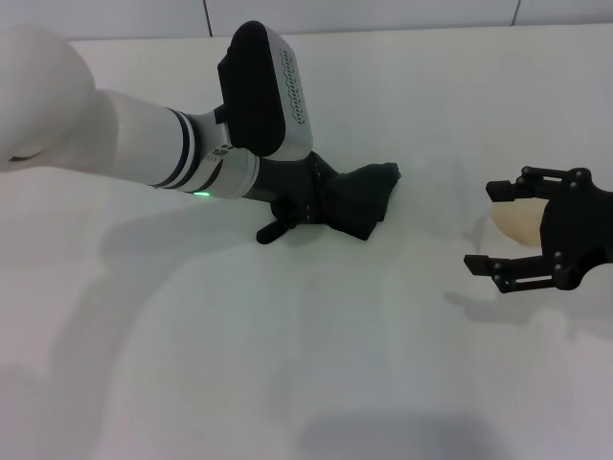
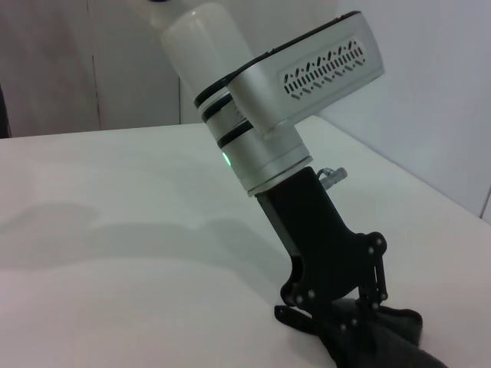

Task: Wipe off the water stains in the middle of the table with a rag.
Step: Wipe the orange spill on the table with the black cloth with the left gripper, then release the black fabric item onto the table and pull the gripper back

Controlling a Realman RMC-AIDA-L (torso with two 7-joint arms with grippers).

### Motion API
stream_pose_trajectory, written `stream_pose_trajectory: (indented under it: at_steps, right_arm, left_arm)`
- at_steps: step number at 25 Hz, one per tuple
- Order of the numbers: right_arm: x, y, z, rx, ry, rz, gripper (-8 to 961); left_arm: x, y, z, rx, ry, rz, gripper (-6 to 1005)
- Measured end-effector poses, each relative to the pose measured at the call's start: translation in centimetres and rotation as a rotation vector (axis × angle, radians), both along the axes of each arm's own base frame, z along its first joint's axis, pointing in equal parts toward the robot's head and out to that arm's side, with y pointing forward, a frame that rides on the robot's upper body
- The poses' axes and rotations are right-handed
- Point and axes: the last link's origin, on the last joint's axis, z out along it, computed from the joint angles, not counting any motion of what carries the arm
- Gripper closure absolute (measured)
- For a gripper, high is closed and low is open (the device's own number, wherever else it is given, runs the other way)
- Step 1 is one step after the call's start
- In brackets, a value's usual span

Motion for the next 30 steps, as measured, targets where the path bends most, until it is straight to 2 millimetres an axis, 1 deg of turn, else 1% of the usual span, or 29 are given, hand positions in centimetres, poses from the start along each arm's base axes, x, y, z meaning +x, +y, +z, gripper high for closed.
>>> stream_pose_trajectory:
  at_steps: [4,11,20,26,29,30]
  right_arm:
    - [0.0,0.0,0.0,-0.001,0.000,0.001,84]
    - [0.0,0.0,0.0,-0.001,0.000,0.001,84]
    - [0.0,0.0,-0.1,0.000,-0.001,0.001,84]
    - [0.0,0.0,-0.1,0.002,-0.001,0.001,84]
    - [-0.1,0.1,-0.1,0.003,0.001,0.001,84]
    - [-0.1,0.1,0.0,0.003,0.003,0.002,84]
  left_arm:
    - [0.0,-0.1,-0.1,-0.008,0.002,-0.003,888]
    - [0.7,-0.9,-0.6,-0.062,-0.010,-0.011,887]
    - [1.8,-2.5,-0.8,-0.172,-0.109,-0.008,885]
    - [1.1,-2.9,-0.8,-0.187,-0.106,0.010,884]
    - [0.5,-3.0,-0.5,-0.176,-0.115,0.027,883]
    - [0.0,-2.9,-0.1,-0.160,-0.126,0.046,883]
